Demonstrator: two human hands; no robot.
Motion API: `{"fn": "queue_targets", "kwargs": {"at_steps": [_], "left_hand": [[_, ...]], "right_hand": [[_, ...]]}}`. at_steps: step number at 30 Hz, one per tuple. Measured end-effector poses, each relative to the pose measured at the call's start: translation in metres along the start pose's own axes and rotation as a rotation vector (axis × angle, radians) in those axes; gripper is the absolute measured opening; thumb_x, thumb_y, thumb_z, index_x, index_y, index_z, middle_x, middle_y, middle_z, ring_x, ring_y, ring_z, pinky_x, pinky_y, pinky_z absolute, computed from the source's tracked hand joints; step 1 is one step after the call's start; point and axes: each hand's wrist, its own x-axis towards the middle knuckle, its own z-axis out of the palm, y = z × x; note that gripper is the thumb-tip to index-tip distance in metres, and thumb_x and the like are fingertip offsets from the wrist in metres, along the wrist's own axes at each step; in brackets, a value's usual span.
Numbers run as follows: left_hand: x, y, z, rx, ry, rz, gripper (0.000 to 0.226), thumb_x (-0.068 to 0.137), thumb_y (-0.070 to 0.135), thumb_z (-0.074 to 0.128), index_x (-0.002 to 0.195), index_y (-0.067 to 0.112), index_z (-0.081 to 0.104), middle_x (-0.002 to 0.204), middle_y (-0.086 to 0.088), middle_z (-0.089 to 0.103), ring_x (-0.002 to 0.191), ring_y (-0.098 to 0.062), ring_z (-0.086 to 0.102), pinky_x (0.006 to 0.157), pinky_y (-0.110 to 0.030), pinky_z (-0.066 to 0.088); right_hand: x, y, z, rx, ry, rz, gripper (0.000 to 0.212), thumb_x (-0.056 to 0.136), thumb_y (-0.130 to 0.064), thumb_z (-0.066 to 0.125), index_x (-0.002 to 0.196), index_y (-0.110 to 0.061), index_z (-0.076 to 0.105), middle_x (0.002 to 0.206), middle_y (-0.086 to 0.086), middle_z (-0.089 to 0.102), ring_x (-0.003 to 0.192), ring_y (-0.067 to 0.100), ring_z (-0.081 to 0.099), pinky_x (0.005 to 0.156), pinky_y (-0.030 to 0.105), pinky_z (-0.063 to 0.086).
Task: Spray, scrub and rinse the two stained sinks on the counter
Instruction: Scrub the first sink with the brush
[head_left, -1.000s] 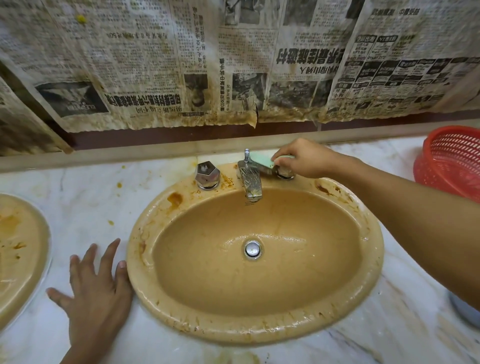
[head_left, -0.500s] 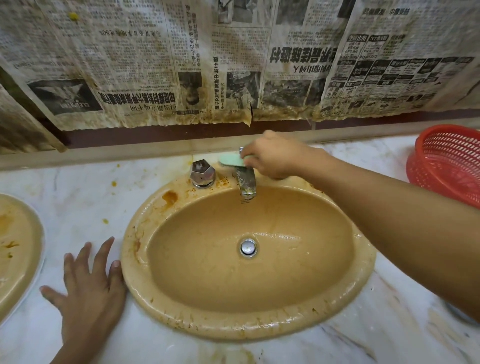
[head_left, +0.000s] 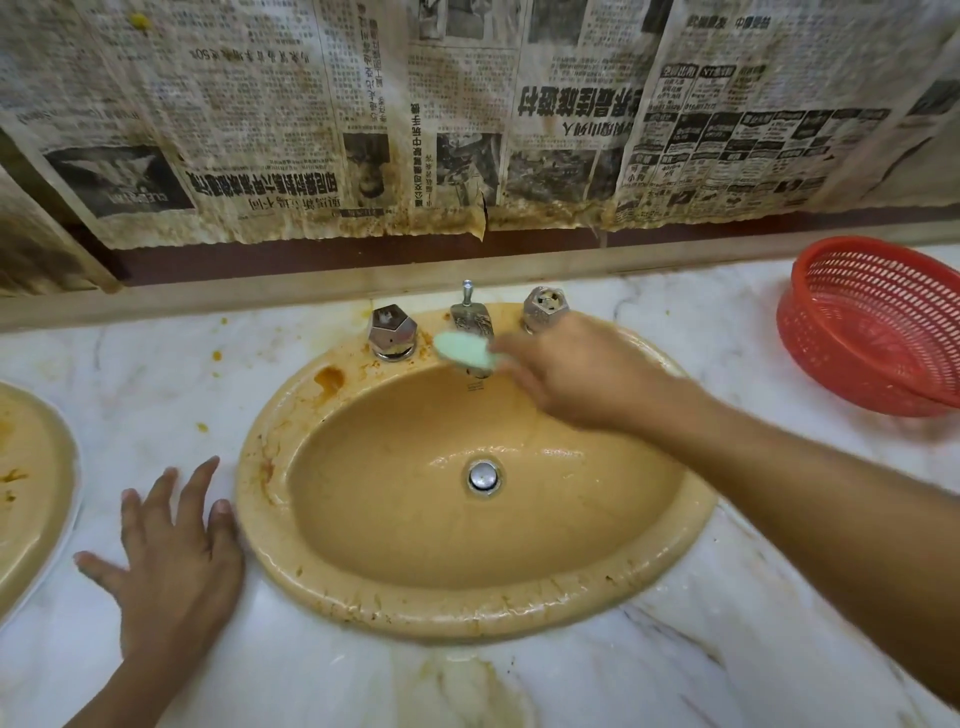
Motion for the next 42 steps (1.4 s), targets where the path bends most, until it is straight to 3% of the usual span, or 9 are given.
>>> {"fn": "queue_targets", "kwargs": {"at_steps": [4, 7, 11, 16, 22, 28, 34, 37, 42], "left_hand": [[-0.003, 0.001, -0.003, -0.021, -0.001, 0.008, 0.056, 0.101, 0.053, 0.014, 0.155, 0.044, 0.028, 0.166, 0.001, 0.025, 0.158, -0.022, 0.004, 0.116, -0.073, -0.005], [-0.003, 0.003, -0.003, -0.004, -0.009, 0.019, 0.05, 0.106, 0.049, 0.018, 0.155, 0.044, 0.026, 0.167, 0.0, 0.024, 0.159, -0.023, 0.003, 0.116, -0.073, -0.007], [-0.004, -0.002, -0.003, -0.017, 0.0, 0.008, 0.045, 0.111, 0.039, 0.026, 0.156, 0.044, 0.025, 0.167, 0.0, 0.024, 0.159, -0.022, 0.002, 0.117, -0.071, -0.008], [-0.004, -0.001, -0.001, -0.011, 0.007, 0.016, 0.045, 0.111, 0.038, 0.027, 0.156, 0.045, 0.025, 0.167, -0.001, 0.025, 0.159, -0.024, 0.003, 0.116, -0.072, -0.007], [-0.005, -0.004, -0.001, -0.019, 0.016, 0.029, 0.045, 0.111, 0.035, 0.027, 0.156, 0.044, 0.026, 0.166, -0.001, 0.026, 0.159, -0.024, 0.004, 0.117, -0.072, -0.007], [-0.007, 0.002, -0.002, 0.021, -0.004, 0.034, 0.046, 0.109, 0.046, 0.02, 0.155, 0.045, 0.027, 0.167, -0.004, 0.024, 0.159, -0.027, 0.003, 0.117, -0.072, -0.007], [-0.005, -0.002, -0.002, 0.05, -0.015, 0.056, 0.063, 0.1, 0.061, 0.005, 0.15, 0.046, 0.04, 0.166, -0.003, 0.025, 0.158, -0.025, 0.002, 0.116, -0.074, -0.004], [-0.002, -0.005, -0.002, 0.064, -0.022, 0.054, 0.063, 0.1, 0.062, 0.008, 0.15, 0.047, 0.042, 0.166, -0.003, 0.024, 0.158, -0.023, 0.001, 0.117, -0.074, -0.004], [-0.001, -0.007, -0.001, 0.092, -0.033, 0.042, 0.062, 0.099, 0.059, 0.01, 0.15, 0.047, 0.044, 0.166, -0.003, 0.023, 0.158, -0.024, 0.0, 0.116, -0.074, -0.003]], "right_hand": [[-0.048, 0.013, 0.052, -0.053, 0.167, 0.035, 0.04, 0.106, -0.043, 0.035, 0.144, -0.033, 0.044, 0.072, 0.003, 0.066, 0.05, 0.028, 0.056, 0.044, 0.041, 0.051], [-0.064, 0.014, 0.06, -0.067, 0.28, 0.004, 0.038, 0.102, -0.03, 0.051, 0.14, -0.025, 0.056, 0.055, -0.002, 0.049, 0.035, 0.023, 0.039, 0.031, 0.031, 0.037], [-0.044, 0.012, 0.062, -0.279, 0.245, -0.191, 0.046, 0.096, -0.011, 0.062, 0.142, -0.017, 0.058, 0.064, -0.005, 0.036, 0.037, 0.015, 0.027, 0.041, 0.02, 0.009], [-0.069, 0.055, 0.062, -0.29, 0.273, -0.179, 0.053, 0.095, -0.014, 0.067, 0.143, -0.022, 0.045, 0.067, 0.0, 0.055, 0.04, 0.021, 0.042, 0.036, 0.023, 0.032], [-0.037, 0.043, 0.065, -0.371, 0.31, -0.298, 0.048, 0.092, -0.017, 0.073, 0.139, -0.019, 0.06, 0.066, 0.001, 0.057, 0.039, 0.022, 0.043, 0.038, 0.02, 0.025], [-0.057, 0.04, 0.048, -0.12, 0.424, -0.129, 0.04, 0.103, -0.034, 0.046, 0.137, -0.02, 0.062, 0.086, 0.005, 0.073, 0.051, 0.029, 0.059, 0.041, 0.032, 0.045], [0.057, -0.003, 0.013, 0.002, -0.005, 0.188, 0.032, 0.104, -0.031, 0.043, 0.123, -0.025, 0.068, 0.108, 0.009, 0.067, 0.089, 0.025, 0.059, 0.067, 0.037, 0.047], [0.103, 0.001, 0.01, 0.007, -0.148, 0.209, 0.034, 0.104, -0.032, 0.047, 0.131, -0.027, 0.067, 0.128, 0.007, 0.061, 0.117, 0.029, 0.055, 0.089, 0.045, 0.05], [0.116, 0.012, -0.018, 0.005, -0.287, 0.115, 0.033, 0.103, -0.035, 0.054, 0.131, -0.026, 0.069, 0.136, -0.003, 0.064, 0.127, 0.02, 0.051, 0.105, 0.039, 0.044]]}}
